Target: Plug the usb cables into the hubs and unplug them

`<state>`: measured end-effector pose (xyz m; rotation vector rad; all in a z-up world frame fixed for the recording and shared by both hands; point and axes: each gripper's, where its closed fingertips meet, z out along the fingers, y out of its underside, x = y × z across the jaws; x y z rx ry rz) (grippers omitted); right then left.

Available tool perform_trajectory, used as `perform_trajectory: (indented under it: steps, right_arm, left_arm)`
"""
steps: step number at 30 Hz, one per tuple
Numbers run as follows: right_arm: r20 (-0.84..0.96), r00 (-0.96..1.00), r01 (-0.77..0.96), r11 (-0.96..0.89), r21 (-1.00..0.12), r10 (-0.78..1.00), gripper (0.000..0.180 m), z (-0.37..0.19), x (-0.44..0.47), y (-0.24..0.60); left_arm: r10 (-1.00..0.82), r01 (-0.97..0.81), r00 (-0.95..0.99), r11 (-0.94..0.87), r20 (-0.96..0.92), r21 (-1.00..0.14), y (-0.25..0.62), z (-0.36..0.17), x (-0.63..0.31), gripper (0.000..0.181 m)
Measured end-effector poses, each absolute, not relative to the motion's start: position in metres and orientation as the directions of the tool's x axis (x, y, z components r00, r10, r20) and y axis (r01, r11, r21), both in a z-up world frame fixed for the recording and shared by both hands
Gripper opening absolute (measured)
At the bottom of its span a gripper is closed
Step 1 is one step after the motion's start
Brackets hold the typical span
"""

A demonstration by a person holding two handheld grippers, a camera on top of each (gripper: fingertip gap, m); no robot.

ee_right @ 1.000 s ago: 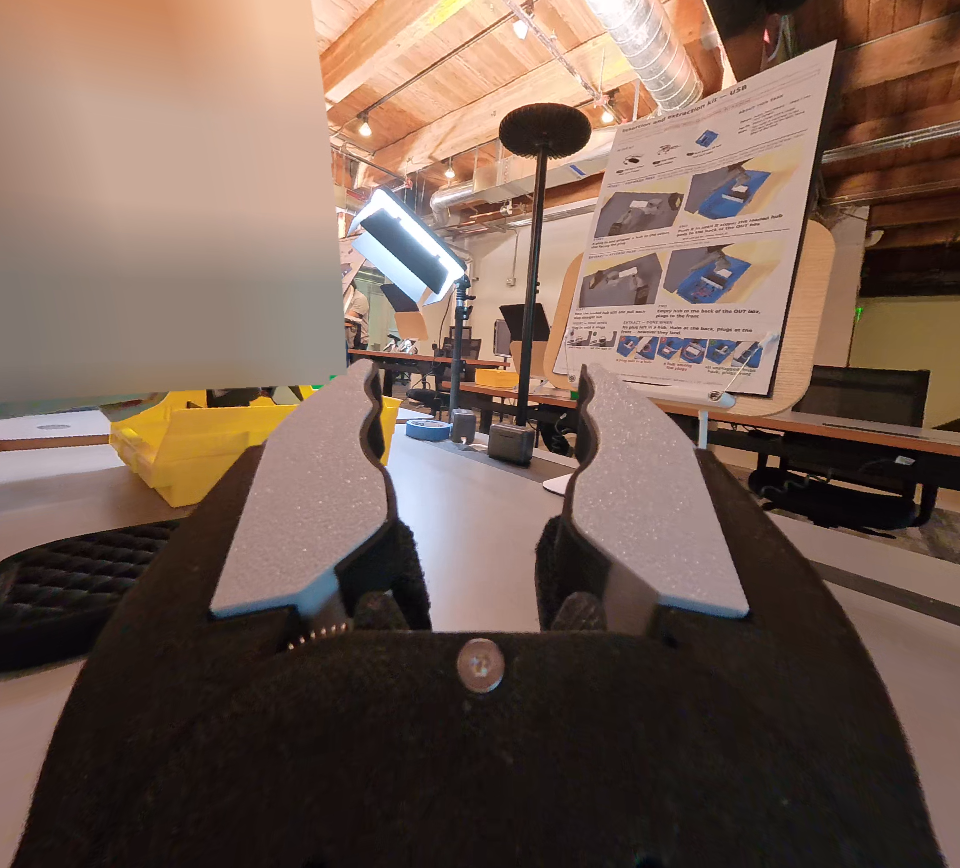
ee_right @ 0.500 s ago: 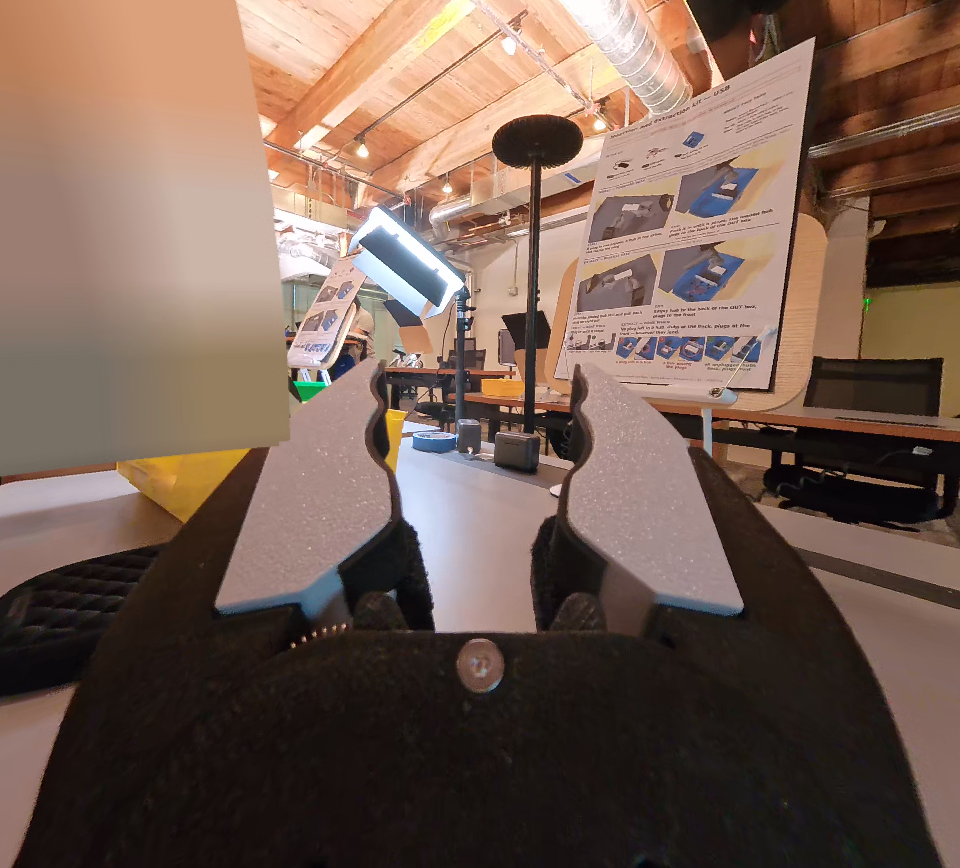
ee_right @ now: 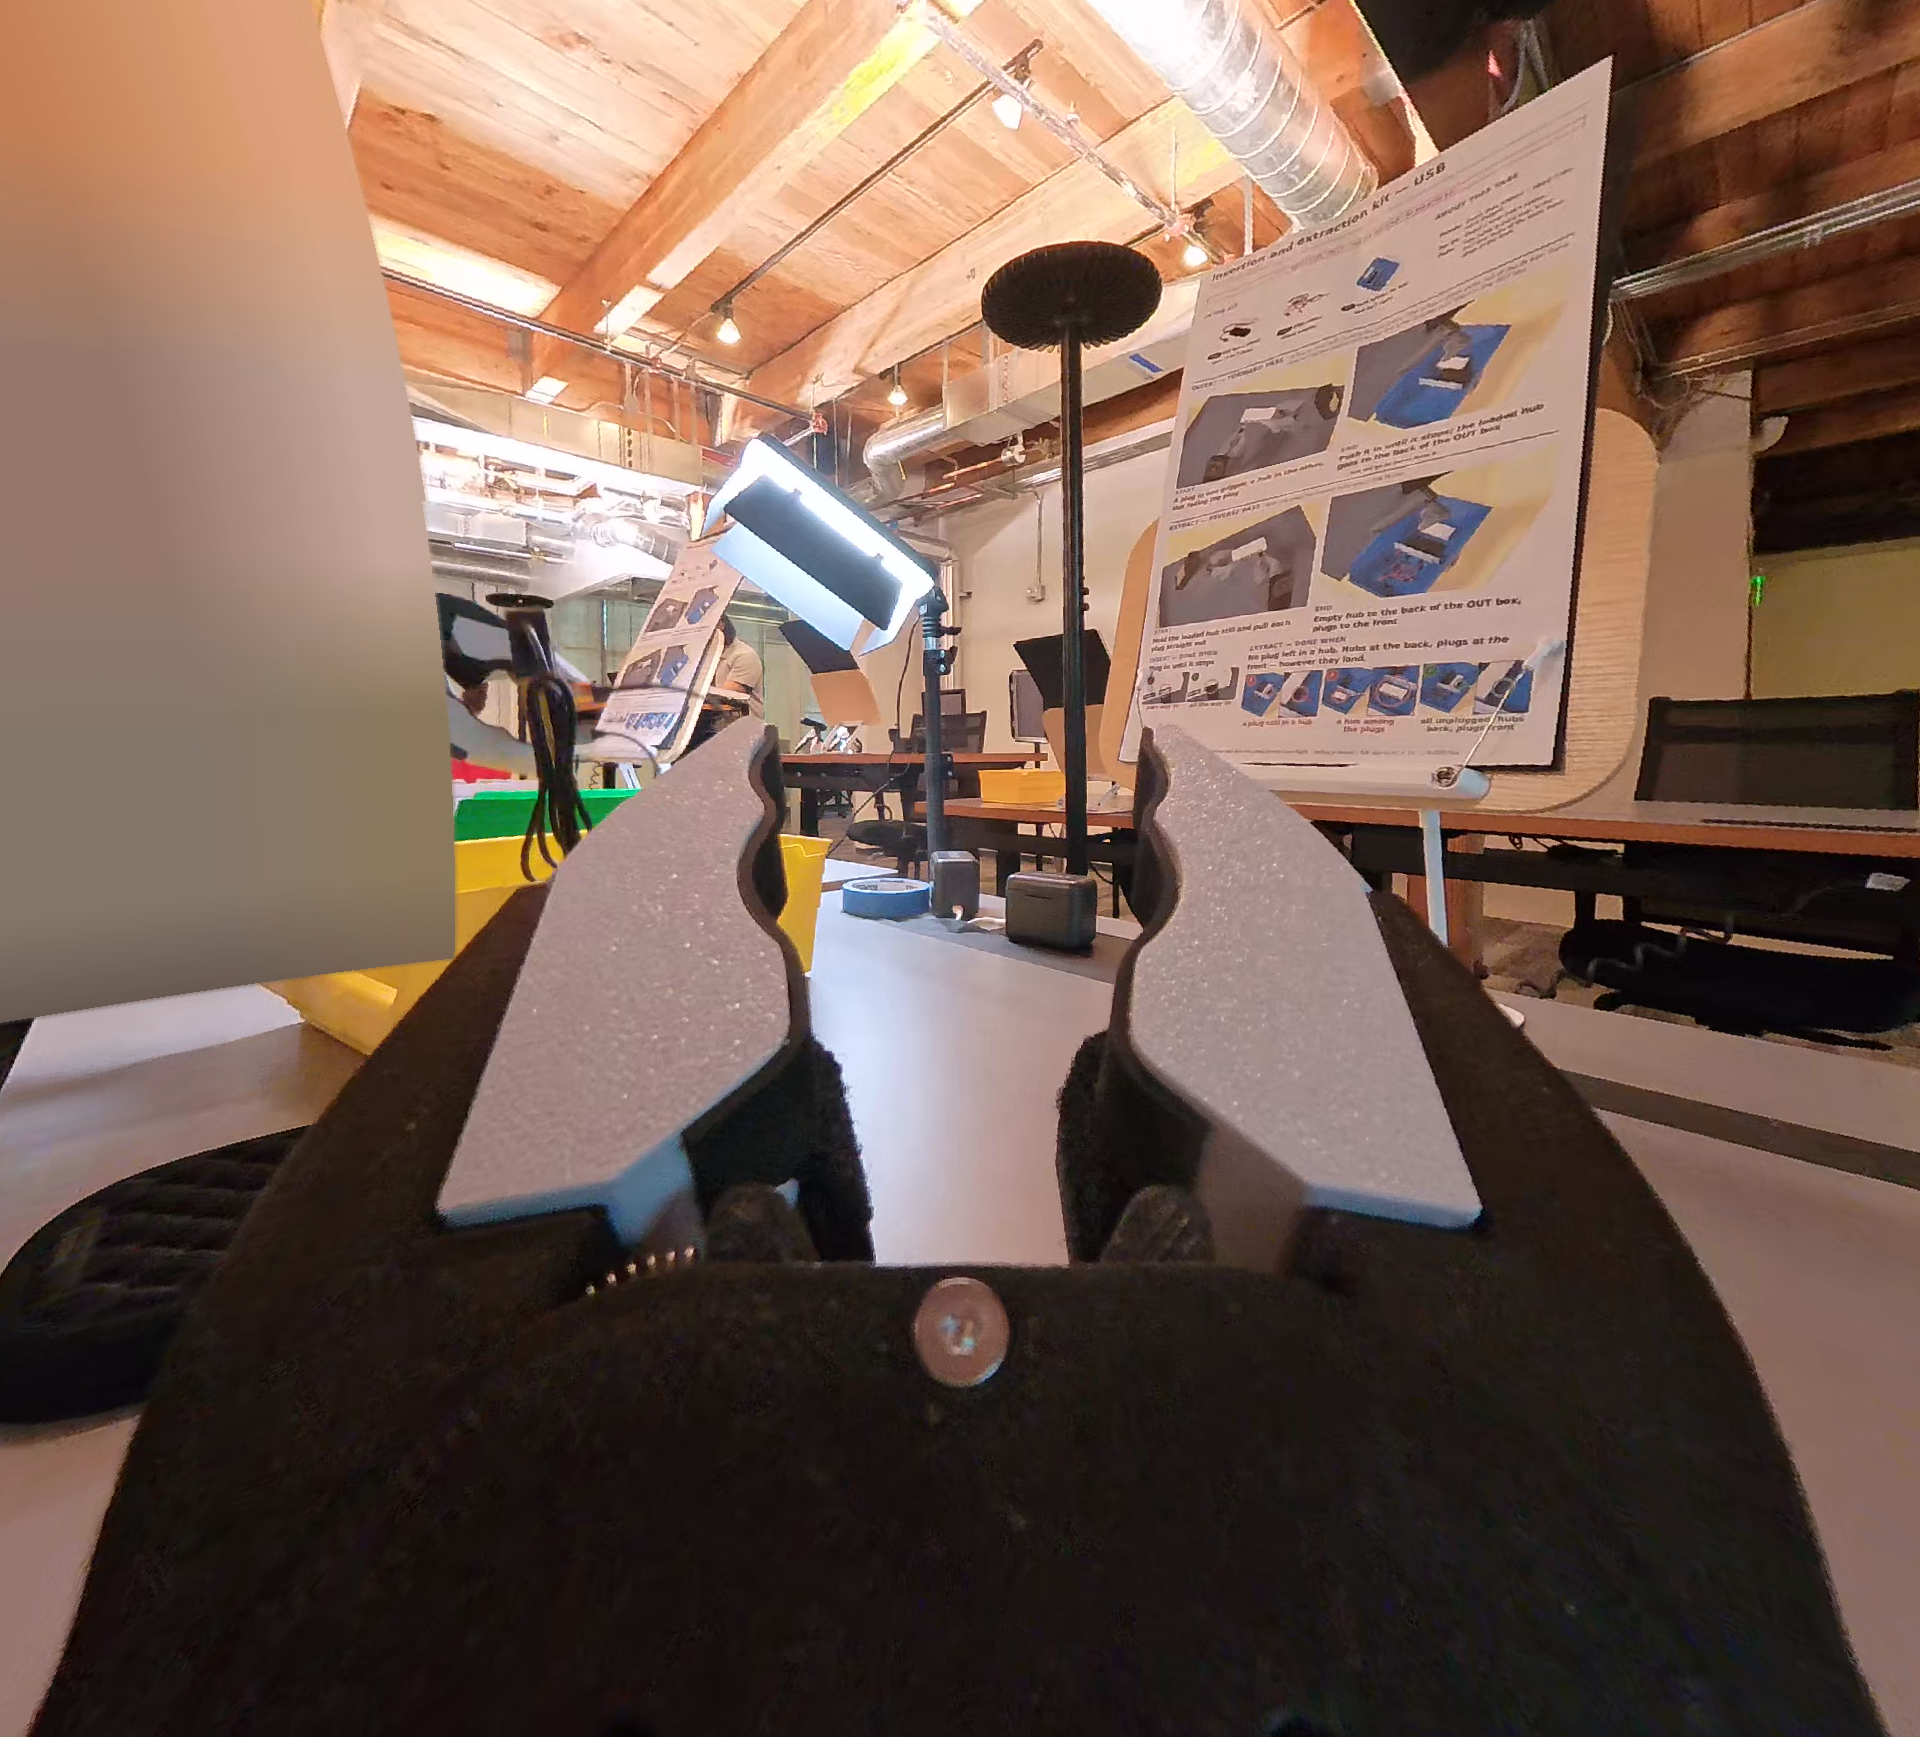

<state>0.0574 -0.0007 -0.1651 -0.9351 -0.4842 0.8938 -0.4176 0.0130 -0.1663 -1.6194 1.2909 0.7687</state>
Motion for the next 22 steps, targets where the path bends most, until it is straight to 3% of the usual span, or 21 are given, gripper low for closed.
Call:
perform_trajectory:
  steps: [6,11,16,19,22]
  right_arm:
    - [-0.019,0.554,-0.445,0.277,-0.852,0.832,0.065,-0.166,0.057,0.0]
    - [-0.021,0.544,-0.445,0.268,-0.854,0.839,0.064,-0.166,0.055,-0.002]
    - [-0.021,0.523,-0.447,0.253,-0.858,0.852,0.062,-0.167,0.052,-0.003]
    - [-0.009,0.484,-0.444,0.237,-0.864,0.875,0.063,-0.168,0.047,-0.007]
    - [-0.066,0.293,-0.565,0.117,-0.817,0.954,0.064,-0.153,0.04,-0.029]
  left_arm:
    - [-0.186,-0.855,0.472,0.141,-0.862,-0.499,0.0,-0.113,-0.356,0.058]
    - [-0.115,-0.668,0.666,0.349,-0.737,-0.658,-0.019,-0.086,-0.288,0.058]
    - [-0.289,-0.287,0.823,0.532,-0.489,-0.797,-0.042,-0.078,-0.215,0.058]
    - [-0.457,-0.049,0.806,0.583,-0.377,-0.811,-0.058,-0.082,-0.171,0.058]
    - [-0.591,0.124,0.742,0.585,-0.317,-0.802,-0.071,-0.088,-0.135,0.058]
